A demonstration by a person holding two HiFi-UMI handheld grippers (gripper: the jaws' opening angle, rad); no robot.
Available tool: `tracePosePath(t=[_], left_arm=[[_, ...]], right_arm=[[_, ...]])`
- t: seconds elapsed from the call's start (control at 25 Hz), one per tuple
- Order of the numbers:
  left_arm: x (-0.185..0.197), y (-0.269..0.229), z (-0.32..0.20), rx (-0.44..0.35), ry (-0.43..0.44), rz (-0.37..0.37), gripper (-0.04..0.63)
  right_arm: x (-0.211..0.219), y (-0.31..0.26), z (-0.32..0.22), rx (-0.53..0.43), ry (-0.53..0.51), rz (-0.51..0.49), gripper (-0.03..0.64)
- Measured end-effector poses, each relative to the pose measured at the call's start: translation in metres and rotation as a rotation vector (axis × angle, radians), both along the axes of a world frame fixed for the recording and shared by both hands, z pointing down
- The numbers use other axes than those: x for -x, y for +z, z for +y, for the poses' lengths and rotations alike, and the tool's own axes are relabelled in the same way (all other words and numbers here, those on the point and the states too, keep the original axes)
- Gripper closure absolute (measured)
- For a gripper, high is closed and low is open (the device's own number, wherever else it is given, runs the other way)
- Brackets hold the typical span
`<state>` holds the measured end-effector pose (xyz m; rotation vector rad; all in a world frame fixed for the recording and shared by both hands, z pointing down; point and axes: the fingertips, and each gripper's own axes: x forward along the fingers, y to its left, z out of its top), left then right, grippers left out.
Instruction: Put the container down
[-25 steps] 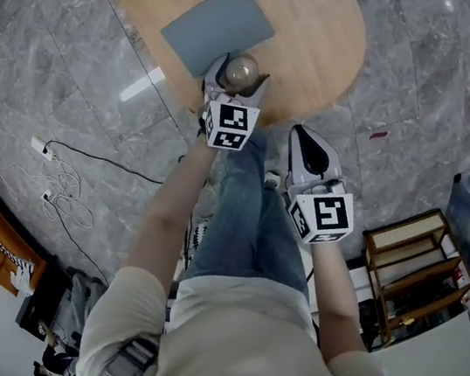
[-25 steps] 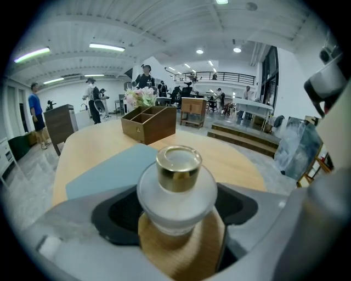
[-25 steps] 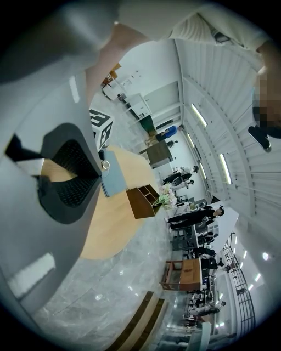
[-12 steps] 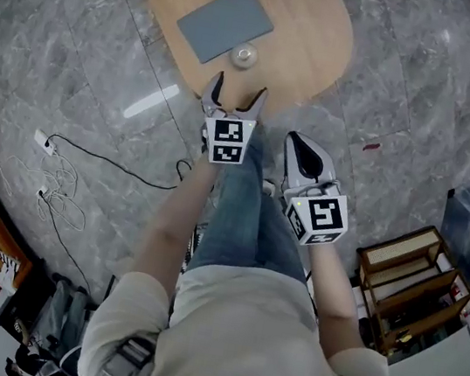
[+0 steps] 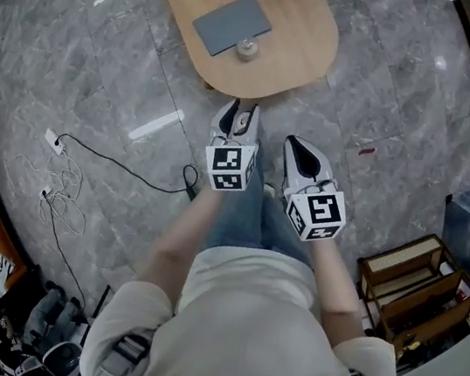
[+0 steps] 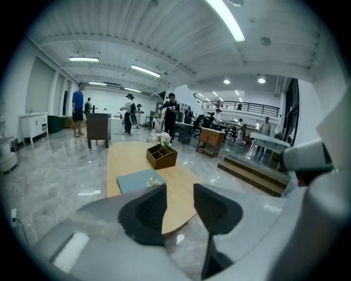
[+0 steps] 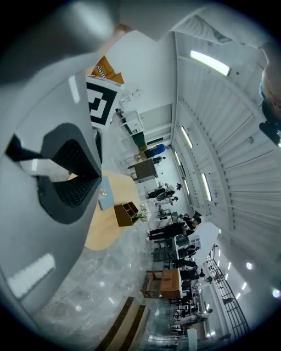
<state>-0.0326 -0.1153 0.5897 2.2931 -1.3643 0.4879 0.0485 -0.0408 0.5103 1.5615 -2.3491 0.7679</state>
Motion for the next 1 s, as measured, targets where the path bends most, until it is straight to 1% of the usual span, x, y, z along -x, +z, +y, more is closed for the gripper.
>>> tracePosePath(t=[0.08,0.16,0.28,0.36,0.6,0.76,1.0], left_arm=[[0.003,-0.018,0.02,-0.012,-0.02,0.009,0.477],[0.006,-0.034,0.04,-0.023,-0.035,0.012,0.504],[0.012,-0.058,0.067,-0.038,-0.055,0.012,0.573],[0.017,-0.073,0.084,-0.044,-0.066,0.018,0.594],[0.024,-0.119,0.135,-0.037,-0.063,0.069,0.594],[0.022,-0.149,0.166,-0.035,-0.029,0.091,0.594],[0.022,-0.178,0.203,-0.036,0.021,0.105,0.594]], right_arm=[[0.003,-0.012,0.016,-0.014,-0.01,-0.003,0.618],[0.007,-0.024,0.032,-0.026,-0.02,-0.008,0.618],[0.012,-0.042,0.055,-0.047,-0.033,-0.014,0.618],[0.015,-0.054,0.068,-0.062,-0.036,-0.02,0.618],[0.02,-0.085,0.107,-0.084,-0.052,-0.037,0.618],[0.018,-0.106,0.128,-0.107,-0.062,-0.036,0.618],[0.018,-0.133,0.15,-0.149,-0.08,-0.043,0.618]])
